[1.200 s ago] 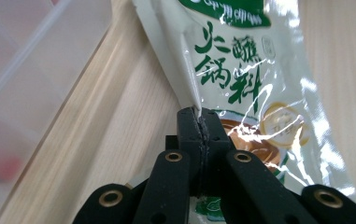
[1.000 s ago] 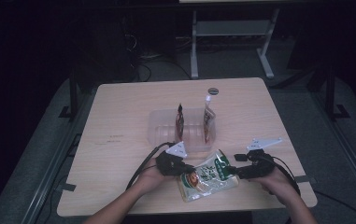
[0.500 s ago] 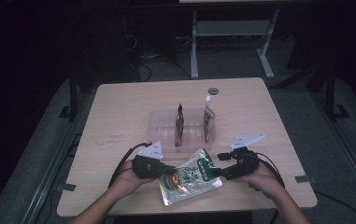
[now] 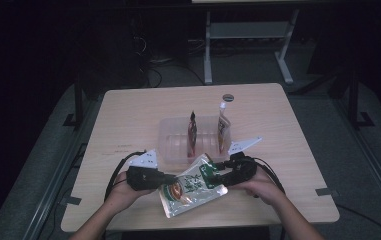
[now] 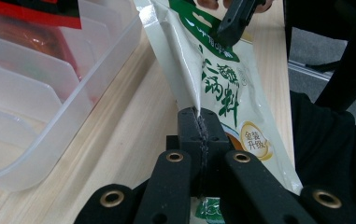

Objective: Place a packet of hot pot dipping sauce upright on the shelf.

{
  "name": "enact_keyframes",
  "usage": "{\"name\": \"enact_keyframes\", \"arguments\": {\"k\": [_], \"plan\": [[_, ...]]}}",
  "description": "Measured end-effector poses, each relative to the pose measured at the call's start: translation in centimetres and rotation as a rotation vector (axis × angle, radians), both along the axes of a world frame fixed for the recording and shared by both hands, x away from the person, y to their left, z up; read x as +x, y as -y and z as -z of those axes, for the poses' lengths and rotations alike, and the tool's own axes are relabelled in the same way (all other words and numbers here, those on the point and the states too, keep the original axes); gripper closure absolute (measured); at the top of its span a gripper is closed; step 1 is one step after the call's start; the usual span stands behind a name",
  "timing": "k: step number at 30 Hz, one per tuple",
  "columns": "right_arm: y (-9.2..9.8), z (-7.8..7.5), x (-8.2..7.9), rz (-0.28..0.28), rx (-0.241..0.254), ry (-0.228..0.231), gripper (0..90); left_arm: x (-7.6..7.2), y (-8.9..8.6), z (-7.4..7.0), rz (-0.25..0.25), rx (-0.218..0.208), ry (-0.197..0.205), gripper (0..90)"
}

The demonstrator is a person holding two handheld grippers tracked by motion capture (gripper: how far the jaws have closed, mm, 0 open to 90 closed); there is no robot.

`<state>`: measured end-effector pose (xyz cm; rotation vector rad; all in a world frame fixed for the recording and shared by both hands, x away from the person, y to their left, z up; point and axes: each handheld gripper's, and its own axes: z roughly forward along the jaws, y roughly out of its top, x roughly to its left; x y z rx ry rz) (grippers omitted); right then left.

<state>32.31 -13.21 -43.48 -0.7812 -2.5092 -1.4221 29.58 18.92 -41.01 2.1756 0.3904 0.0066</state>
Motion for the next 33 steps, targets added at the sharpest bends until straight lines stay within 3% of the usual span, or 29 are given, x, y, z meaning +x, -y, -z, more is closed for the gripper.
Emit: {"name": "enact_keyframes", "arguments": {"k": [10,16,23,30,33], "plan": [[0.2,0.2,-0.1,-0.054,0.049,-0.037,68.2,0.1,-0.1,0.1,0.0,-0.013,-0.002,90.0],[0.2,0.0,-0.3,-0.082,0.069,-0.02,82.7,0.3,-0.2,0.2,-0.011,-0.018,0.002,90.0],[0.3,-0.2,-0.5,-0.101,0.08,-0.02,89.2,0.5,-0.3,0.2,-0.017,-0.026,-0.002,90.0],[0.2,-0.7,-0.8,-0.14,0.118,-0.03,90.0,0.8,-0.6,0.6,-0.027,-0.038,-0.019,89.7],[0.1,-1.1,-1.1,-0.158,0.13,-0.012,90.0,0.9,-0.6,0.6,-0.032,-0.041,-0.018,89.6]]}}
